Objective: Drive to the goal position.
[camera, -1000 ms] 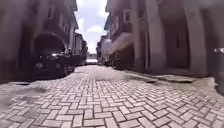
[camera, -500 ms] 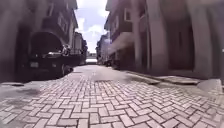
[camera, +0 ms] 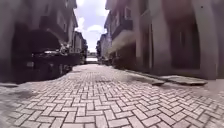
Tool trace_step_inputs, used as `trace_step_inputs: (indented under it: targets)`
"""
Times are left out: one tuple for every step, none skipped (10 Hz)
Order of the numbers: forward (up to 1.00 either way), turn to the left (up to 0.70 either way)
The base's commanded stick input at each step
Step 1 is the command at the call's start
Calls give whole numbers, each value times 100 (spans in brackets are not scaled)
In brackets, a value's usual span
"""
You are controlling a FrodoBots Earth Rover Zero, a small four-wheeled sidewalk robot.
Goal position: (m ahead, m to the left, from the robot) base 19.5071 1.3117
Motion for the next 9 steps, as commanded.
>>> trace_step_inputs:
  targets:
    - [50,0]
    - [50,0]
    - [50,0]
    - [50,0]
    - [50,0]
    - [50,0]
    - [50,0]
    - [50,0]
    - [50,0]
